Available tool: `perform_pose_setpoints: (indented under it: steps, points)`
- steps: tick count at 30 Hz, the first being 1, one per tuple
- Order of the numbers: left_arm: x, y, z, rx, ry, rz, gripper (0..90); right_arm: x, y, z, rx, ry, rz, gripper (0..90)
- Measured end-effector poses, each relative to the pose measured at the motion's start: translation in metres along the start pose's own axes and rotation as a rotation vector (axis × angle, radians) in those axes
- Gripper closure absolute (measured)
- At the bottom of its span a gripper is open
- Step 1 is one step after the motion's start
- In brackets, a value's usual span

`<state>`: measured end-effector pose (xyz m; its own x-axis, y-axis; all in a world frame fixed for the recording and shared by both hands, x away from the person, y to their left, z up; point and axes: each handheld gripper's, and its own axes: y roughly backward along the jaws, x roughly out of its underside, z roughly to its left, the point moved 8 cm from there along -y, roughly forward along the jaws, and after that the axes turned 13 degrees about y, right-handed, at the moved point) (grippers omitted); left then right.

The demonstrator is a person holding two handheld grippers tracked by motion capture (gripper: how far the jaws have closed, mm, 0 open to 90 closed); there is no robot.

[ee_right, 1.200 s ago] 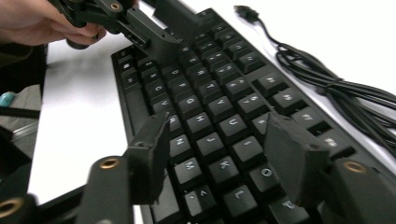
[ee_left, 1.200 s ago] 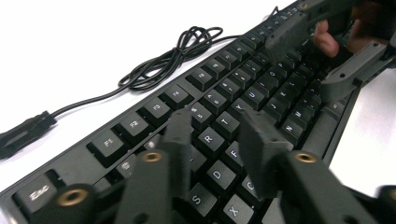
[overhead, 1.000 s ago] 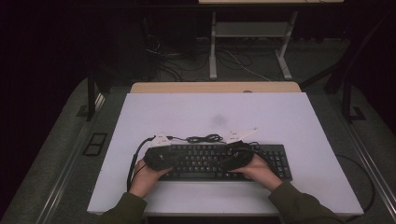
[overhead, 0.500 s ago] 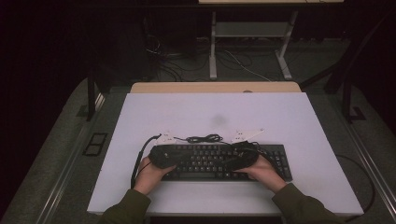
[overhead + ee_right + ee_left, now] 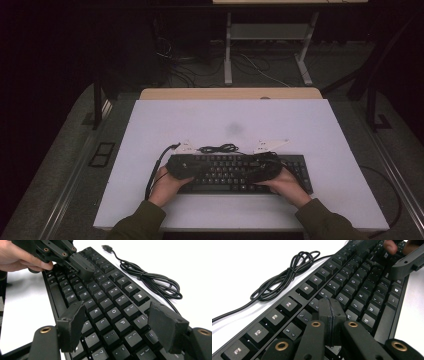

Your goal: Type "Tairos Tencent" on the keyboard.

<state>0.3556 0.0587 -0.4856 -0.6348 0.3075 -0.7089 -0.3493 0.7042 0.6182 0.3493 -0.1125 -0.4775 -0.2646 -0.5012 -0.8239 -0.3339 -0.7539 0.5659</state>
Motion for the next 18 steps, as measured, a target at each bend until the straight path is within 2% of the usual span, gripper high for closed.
perform_pose_setpoints:
  steps: [18]
  points:
    - [0.0025,-0.0024,0.0011,-0.014,-0.007,0.027,89.2,0.0004,0.0015,-0.0011,0.008,-0.001,-0.002,29.2]
